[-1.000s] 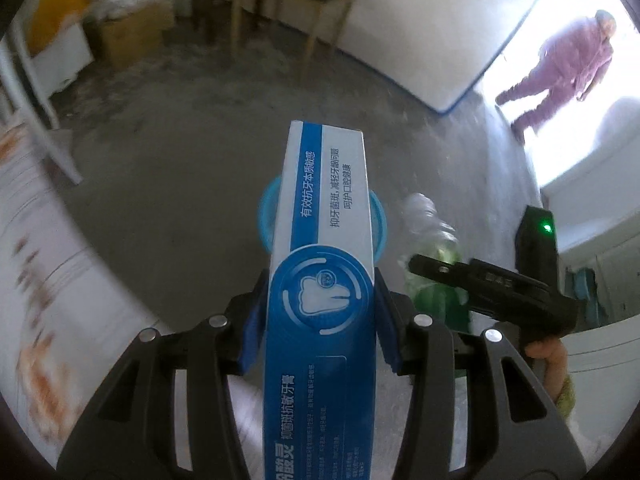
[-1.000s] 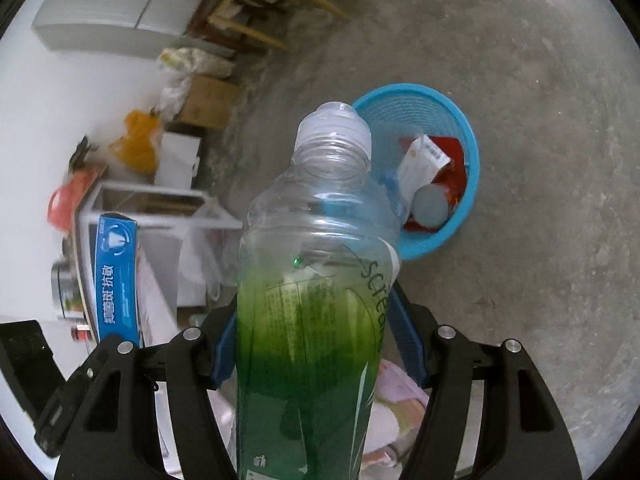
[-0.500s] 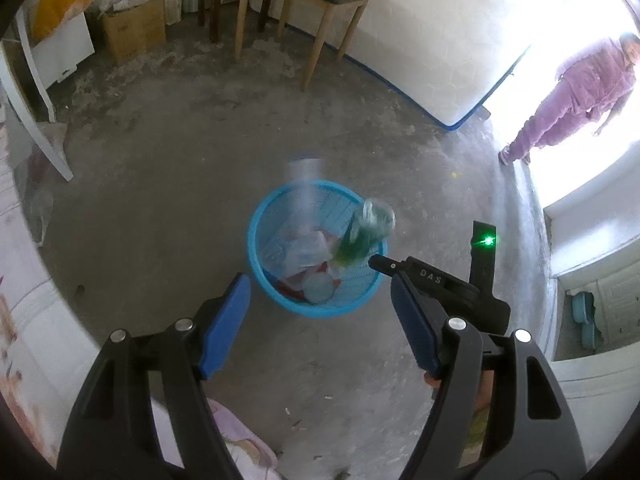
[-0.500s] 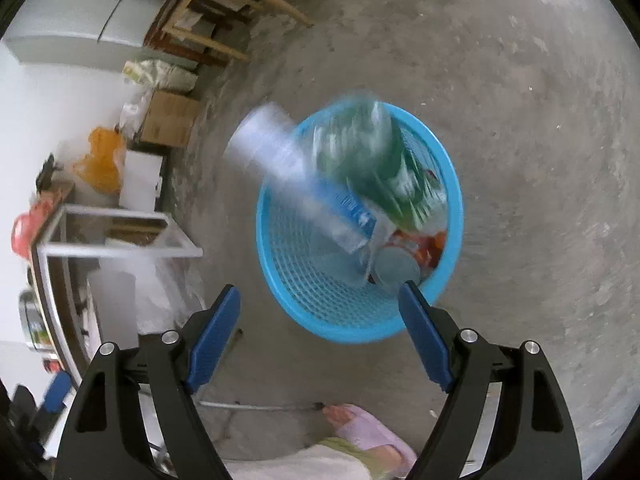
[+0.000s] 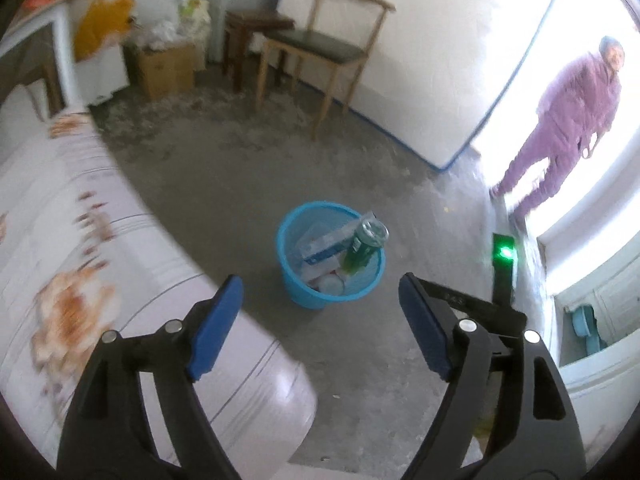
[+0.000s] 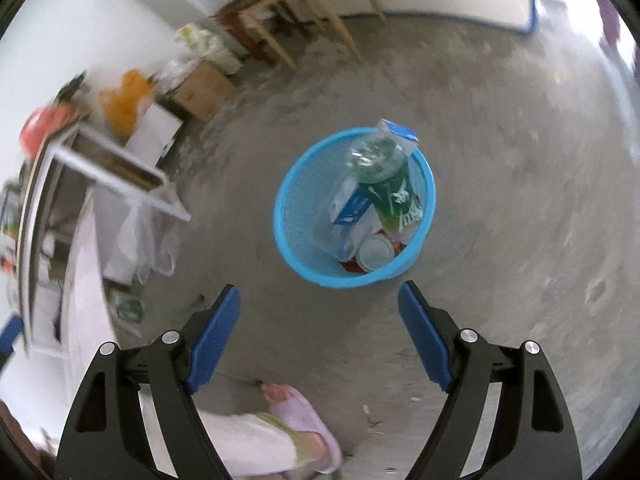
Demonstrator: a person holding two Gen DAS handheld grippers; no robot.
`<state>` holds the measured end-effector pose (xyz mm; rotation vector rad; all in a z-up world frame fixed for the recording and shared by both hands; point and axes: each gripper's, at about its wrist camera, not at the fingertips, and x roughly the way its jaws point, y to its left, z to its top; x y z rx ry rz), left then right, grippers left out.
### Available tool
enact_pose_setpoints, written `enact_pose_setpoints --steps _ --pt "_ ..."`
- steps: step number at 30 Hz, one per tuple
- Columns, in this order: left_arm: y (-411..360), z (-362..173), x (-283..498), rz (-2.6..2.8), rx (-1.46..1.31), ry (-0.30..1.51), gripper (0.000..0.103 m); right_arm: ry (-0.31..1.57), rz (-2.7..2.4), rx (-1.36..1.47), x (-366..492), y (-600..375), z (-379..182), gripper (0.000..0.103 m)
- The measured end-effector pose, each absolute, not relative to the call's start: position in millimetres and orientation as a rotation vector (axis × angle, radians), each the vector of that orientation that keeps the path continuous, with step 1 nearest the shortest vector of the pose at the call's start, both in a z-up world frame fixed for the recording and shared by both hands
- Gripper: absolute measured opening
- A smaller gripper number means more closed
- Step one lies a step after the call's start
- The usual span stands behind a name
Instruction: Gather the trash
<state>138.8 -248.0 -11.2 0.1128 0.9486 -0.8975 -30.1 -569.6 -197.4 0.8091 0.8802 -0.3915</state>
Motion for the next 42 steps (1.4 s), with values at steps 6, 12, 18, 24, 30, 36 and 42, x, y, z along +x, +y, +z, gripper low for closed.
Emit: enact_pose_setpoints --steps 6,12,18,24,30,36,42 --pt "-163 17 105 -0.744 0.021 0.799 0.090 0.822 -0.311 0.486 -42 -490 -125 0.087" --pt "-94 33 69 -0.537 -0.066 0.717 0.094 0.701 -0.196 0.196 -46 -393 -58 0.096" --pt "-50 35 34 -0.329 -0.081 0.663 0.094 0.624 -0.085 0.038 -54 -315 -15 0.097" --pt "-39 27 16 -0.144 -0.002 0.629 0.094 0.614 -0.074 -0.106 -65 -276 -1 0.097" --pt "-38 10 25 -0.072 0.007 0.760 0.094 0.642 -0.120 -0.096 -69 -280 -6 0.097" --pt "-42 -2 24 -0.069 0.004 0.804 0.094 0.720 -0.236 -0.078 -72 -302 -21 0.097" --pt "-54 -10 22 -0.085 0.052 0.827 0.094 0.754 -0.321 -0.025 -75 -335 -31 0.097"
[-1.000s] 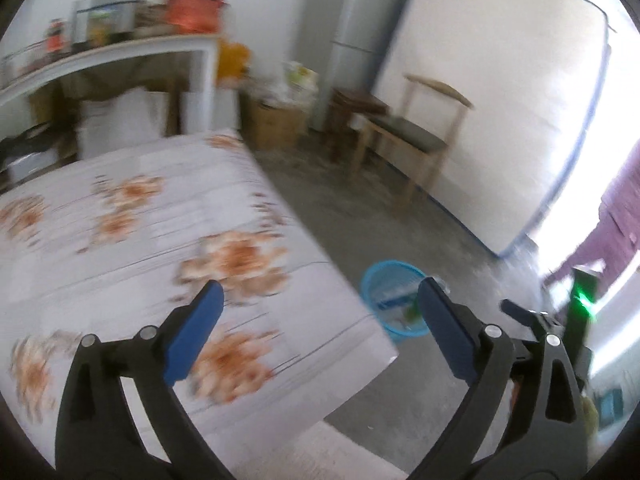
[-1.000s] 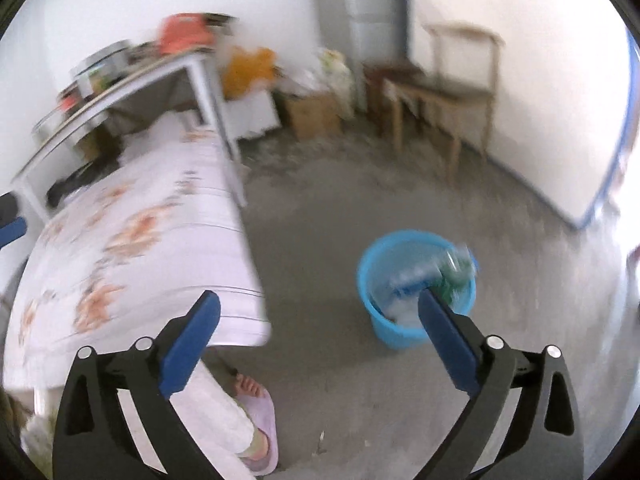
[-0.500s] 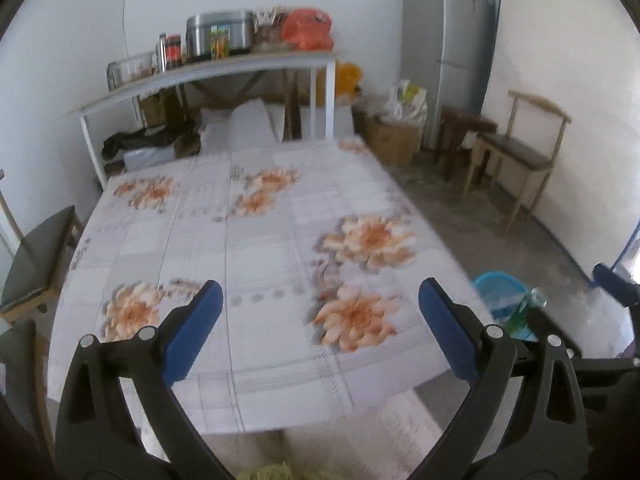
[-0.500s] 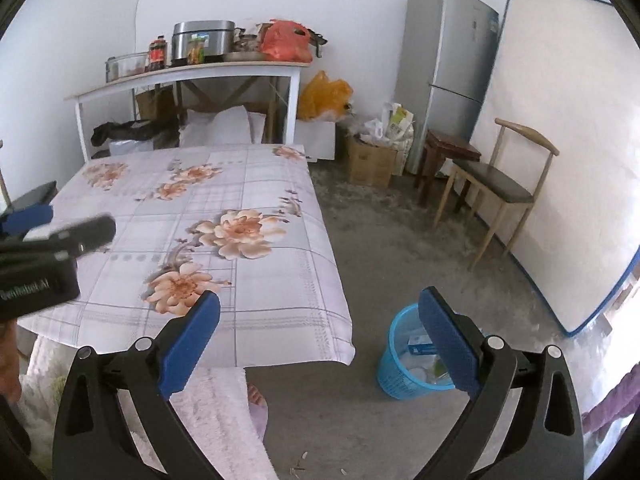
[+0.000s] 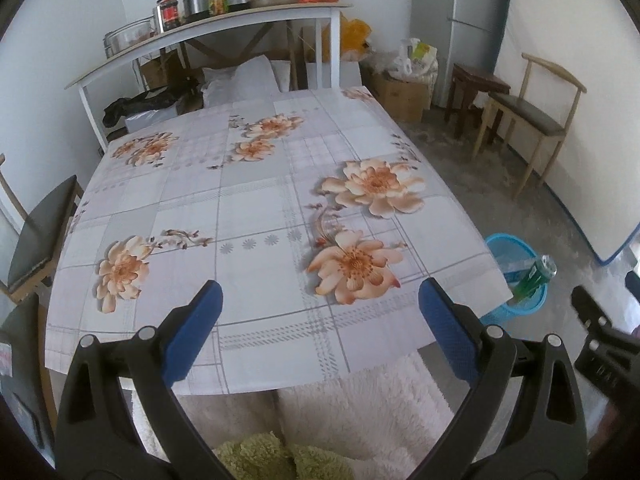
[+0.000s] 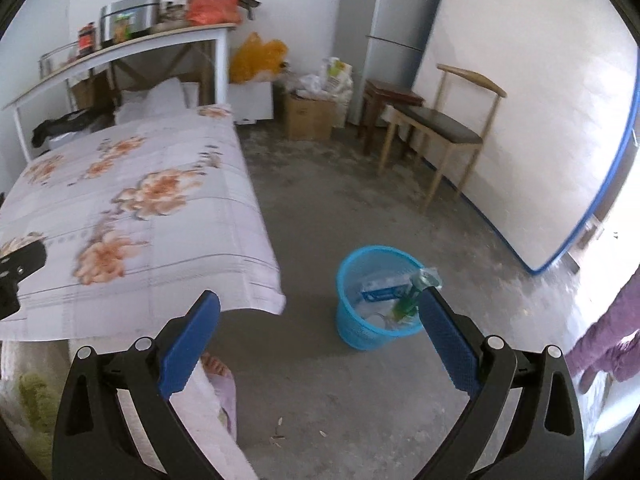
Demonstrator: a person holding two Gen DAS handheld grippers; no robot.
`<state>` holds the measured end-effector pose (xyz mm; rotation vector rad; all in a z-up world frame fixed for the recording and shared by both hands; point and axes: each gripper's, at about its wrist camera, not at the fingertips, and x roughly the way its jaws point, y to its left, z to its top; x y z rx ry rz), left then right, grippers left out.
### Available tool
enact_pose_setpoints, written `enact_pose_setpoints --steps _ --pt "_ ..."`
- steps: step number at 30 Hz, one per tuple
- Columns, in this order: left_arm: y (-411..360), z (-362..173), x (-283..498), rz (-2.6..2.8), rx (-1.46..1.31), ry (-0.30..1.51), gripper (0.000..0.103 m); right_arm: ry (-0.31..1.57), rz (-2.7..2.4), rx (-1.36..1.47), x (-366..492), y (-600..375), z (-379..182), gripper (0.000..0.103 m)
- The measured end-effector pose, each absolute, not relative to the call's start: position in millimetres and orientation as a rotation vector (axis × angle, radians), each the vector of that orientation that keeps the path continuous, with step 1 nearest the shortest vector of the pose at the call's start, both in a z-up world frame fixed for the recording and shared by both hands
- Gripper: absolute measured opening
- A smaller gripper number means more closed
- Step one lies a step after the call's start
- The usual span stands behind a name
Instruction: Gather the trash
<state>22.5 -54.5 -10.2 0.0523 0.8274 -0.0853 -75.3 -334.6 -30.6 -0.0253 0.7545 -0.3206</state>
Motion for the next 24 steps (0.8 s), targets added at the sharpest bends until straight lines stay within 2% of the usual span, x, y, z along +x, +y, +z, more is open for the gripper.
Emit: enact_pose_setpoints --steps 24 --pt "-78 -15 26 -0.110 0.101 0.853 0.094 0.785 -0.354 0.003 -72 -360 -41 0.096"
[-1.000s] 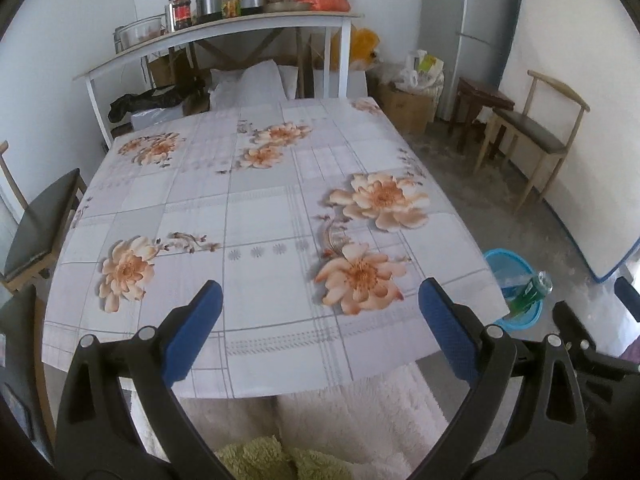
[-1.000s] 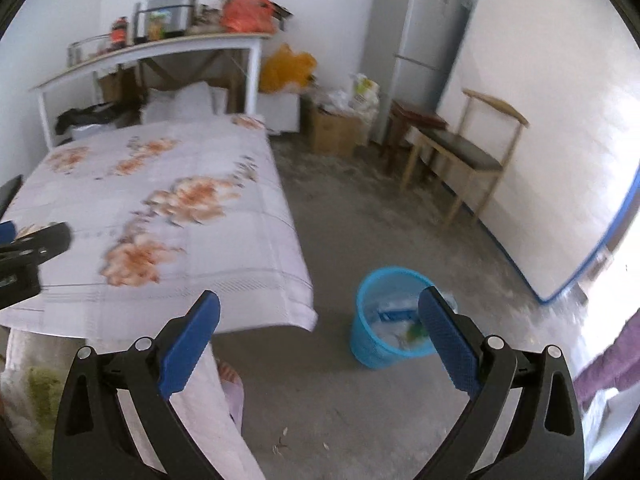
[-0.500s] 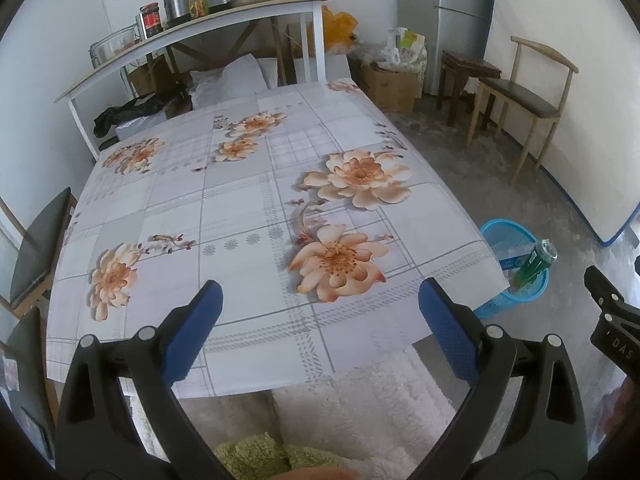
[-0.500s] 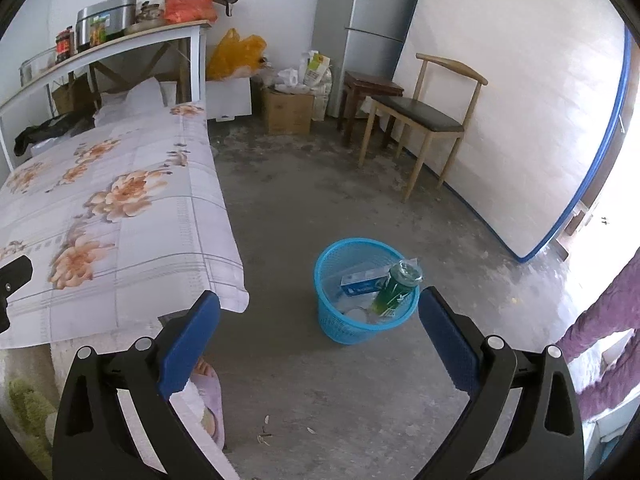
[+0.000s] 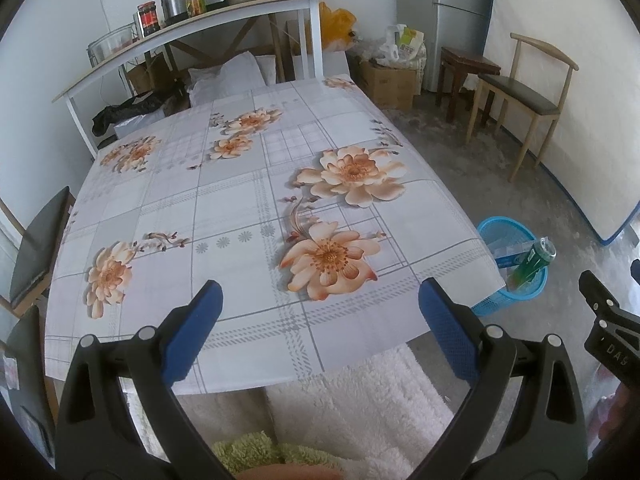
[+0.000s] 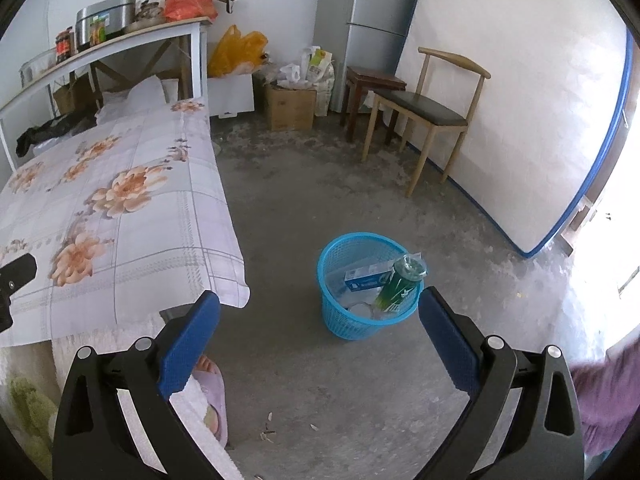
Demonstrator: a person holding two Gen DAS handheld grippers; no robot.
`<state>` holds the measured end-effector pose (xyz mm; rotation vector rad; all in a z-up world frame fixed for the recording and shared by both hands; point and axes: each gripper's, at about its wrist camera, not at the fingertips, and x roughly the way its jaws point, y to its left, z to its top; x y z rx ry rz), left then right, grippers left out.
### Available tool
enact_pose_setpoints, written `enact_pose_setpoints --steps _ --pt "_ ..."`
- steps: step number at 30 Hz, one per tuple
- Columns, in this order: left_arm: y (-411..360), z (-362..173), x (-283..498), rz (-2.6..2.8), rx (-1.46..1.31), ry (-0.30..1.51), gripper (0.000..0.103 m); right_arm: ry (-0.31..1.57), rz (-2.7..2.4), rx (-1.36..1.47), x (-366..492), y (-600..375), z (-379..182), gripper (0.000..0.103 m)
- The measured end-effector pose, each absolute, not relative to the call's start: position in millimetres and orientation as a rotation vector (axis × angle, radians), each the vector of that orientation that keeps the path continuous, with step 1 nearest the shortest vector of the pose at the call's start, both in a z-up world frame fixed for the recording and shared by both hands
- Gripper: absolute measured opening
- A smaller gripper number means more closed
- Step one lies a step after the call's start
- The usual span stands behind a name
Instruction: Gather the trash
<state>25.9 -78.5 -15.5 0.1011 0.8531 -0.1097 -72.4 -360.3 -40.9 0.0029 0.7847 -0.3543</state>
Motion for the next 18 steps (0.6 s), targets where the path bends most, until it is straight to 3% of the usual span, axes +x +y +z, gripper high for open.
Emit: enact_pose_setpoints --steps 18 --pt "-74.2 -17.9 27.5 -0.096 0.086 0.862 0.094 0.787 -0.355 0.003 -72.7 -357.3 -40.5 0.097"
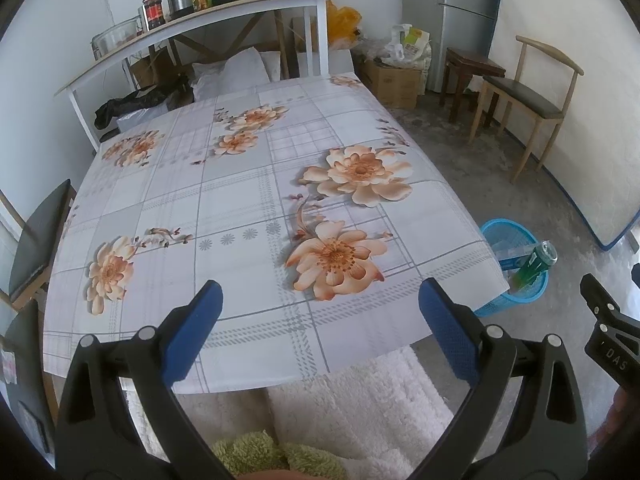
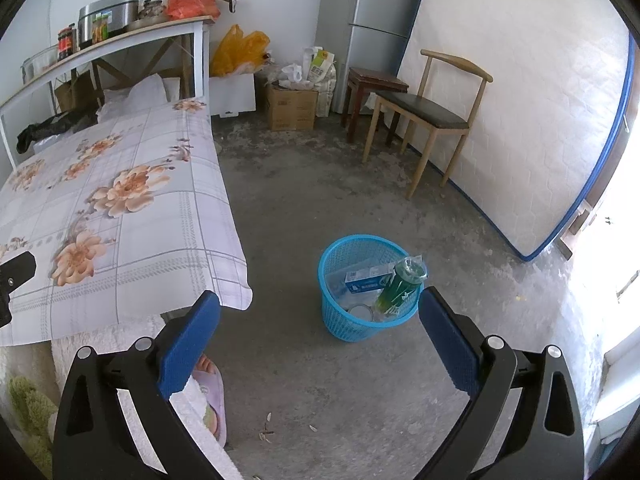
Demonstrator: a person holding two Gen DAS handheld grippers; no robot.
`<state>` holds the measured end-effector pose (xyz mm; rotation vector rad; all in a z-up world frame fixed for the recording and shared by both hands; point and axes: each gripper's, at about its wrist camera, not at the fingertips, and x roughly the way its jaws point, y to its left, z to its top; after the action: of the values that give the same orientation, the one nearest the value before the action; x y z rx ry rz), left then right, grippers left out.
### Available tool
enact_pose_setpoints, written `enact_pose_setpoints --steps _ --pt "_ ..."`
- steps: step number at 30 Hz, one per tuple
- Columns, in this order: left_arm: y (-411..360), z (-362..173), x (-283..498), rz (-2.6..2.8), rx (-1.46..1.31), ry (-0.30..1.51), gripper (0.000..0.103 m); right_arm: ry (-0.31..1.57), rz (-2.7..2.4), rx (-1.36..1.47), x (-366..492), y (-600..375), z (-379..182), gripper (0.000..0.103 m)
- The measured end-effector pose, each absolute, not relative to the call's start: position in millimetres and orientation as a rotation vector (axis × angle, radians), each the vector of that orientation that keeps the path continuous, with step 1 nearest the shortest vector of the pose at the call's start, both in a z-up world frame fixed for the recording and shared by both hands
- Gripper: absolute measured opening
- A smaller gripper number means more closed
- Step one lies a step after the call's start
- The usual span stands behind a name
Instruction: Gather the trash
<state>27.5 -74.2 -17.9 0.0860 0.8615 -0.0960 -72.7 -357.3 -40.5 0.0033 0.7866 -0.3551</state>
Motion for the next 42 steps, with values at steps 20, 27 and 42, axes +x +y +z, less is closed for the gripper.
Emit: enact_pose_setpoints --steps 20,27,42 --pt "-69.4 -20.7 36.2 -0.080 0.064 0.888 0.094 0.791 -0.344 -0.008 -64.1 -358.0 -38.2 0.096" --pt "-71.4 -21.7 36.6 -0.081 0.066 0.896 0.095 0.793 -0.346 -0.005 -62.8 -359.9 -39.4 0.096" --pt "-74.2 -22.3 35.0 -0.084 0.068 0.902 0.094 0.793 -0.352 -0.001 -63.7 -363.0 -41.9 0.096"
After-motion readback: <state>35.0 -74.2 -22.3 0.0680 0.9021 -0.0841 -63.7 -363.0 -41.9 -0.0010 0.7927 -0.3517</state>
